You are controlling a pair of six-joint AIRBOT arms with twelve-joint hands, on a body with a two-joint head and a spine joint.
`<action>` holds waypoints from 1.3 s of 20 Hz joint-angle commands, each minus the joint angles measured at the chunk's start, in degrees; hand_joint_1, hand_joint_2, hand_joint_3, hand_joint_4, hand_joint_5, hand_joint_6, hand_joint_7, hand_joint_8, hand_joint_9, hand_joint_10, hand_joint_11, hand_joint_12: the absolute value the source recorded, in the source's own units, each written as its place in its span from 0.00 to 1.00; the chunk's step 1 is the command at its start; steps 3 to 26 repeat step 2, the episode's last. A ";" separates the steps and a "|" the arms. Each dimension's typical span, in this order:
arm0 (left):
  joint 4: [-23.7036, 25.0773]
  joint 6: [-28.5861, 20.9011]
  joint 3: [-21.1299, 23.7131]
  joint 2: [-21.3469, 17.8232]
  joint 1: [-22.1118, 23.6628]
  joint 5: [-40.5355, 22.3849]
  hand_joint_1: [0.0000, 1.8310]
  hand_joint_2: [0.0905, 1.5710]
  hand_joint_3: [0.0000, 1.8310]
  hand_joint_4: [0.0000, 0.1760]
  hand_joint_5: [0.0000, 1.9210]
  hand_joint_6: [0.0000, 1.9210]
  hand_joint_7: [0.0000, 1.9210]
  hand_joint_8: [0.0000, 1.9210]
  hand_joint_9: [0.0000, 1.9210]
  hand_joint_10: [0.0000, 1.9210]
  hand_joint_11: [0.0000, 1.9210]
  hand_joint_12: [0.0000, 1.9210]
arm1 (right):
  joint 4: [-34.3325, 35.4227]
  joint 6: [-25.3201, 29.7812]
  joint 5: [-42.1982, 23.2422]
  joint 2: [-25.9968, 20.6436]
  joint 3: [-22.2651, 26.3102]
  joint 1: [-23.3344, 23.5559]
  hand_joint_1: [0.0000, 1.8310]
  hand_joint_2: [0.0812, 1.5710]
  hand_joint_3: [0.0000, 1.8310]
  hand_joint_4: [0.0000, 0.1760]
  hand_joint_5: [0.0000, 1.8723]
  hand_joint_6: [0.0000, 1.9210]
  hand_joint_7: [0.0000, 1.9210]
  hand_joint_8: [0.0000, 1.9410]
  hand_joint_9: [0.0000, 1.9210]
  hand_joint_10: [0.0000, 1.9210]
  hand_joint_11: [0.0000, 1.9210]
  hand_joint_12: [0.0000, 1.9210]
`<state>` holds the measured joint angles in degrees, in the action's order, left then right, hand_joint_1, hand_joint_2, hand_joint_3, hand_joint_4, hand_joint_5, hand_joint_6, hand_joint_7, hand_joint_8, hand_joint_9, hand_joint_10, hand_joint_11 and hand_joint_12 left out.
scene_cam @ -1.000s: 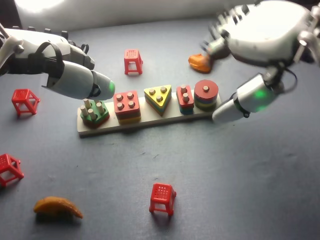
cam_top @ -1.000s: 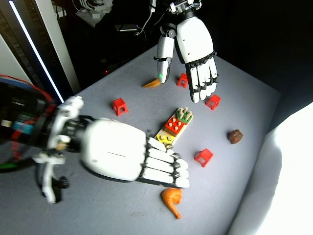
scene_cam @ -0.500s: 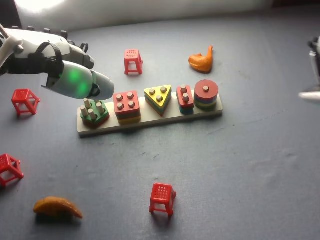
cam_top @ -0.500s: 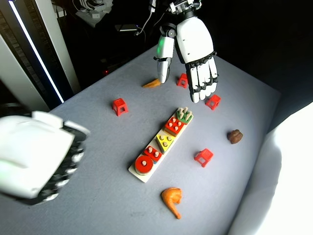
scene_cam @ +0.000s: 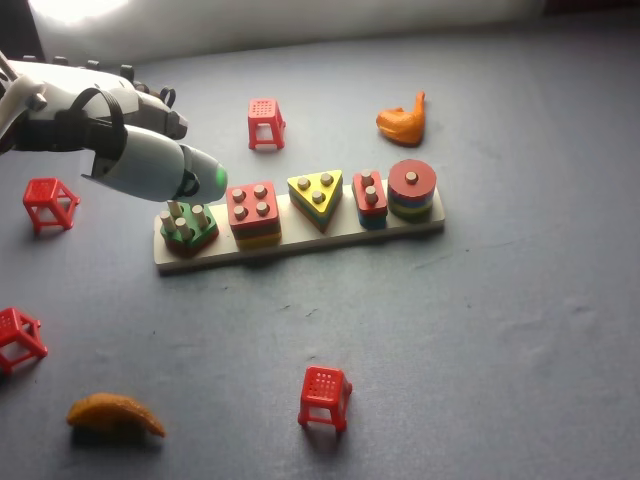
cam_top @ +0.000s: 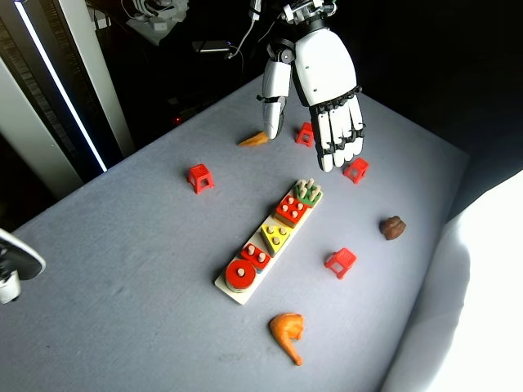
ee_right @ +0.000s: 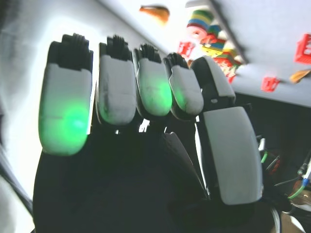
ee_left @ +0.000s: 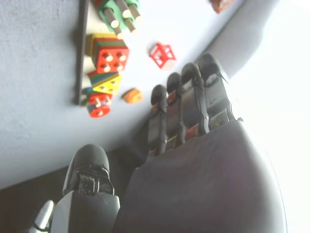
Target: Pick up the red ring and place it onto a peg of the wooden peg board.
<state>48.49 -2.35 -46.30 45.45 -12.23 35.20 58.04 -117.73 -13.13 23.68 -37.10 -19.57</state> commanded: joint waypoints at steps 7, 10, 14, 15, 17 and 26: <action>2.75 0.21 -0.09 -0.27 0.36 -2.01 0.00 0.79 0.00 0.00 0.09 0.00 0.08 0.00 0.06 0.00 0.00 0.14 | -0.81 0.00 -4.38 -1.39 0.66 0.35 0.52 0.90 0.00 0.00 0.75 1.00 0.80 1.00 0.83 1.00 0.92 1.00; 2.75 0.21 -0.09 -0.27 0.36 -2.01 0.00 0.79 0.00 0.00 0.09 0.00 0.08 0.00 0.06 0.00 0.00 0.14 | -0.81 0.00 -4.38 -1.39 0.66 0.35 0.52 0.90 0.00 0.00 0.75 1.00 0.80 1.00 0.83 1.00 0.92 1.00; 2.75 0.21 -0.09 -0.27 0.36 -2.01 0.00 0.79 0.00 0.00 0.09 0.00 0.08 0.00 0.06 0.00 0.00 0.14 | -0.81 0.00 -4.38 -1.39 0.66 0.35 0.52 0.90 0.00 0.00 0.75 1.00 0.80 1.00 0.83 1.00 0.92 1.00; 2.75 0.21 -0.09 -0.27 0.36 -2.01 0.00 0.79 0.00 0.00 0.09 0.00 0.08 0.00 0.06 0.00 0.00 0.14 | -0.81 0.00 -4.38 -1.39 0.66 0.35 0.52 0.90 0.00 0.00 0.75 1.00 0.80 1.00 0.83 1.00 0.92 1.00; 2.75 0.21 -0.09 -0.27 0.36 -2.01 0.00 0.79 0.00 0.00 0.09 0.00 0.08 0.00 0.06 0.00 0.00 0.14 | -0.81 0.00 -4.38 -1.39 0.66 0.35 0.52 0.90 0.00 0.00 0.75 1.00 0.80 1.00 0.83 1.00 0.92 1.00; 2.75 0.21 -0.09 -0.27 0.36 -2.01 0.00 0.79 0.00 0.00 0.09 0.00 0.08 0.00 0.06 0.00 0.00 0.14 | -0.81 0.00 -4.38 -1.39 0.66 0.35 0.52 0.90 0.00 0.00 0.75 1.00 0.80 1.00 0.83 1.00 0.92 1.00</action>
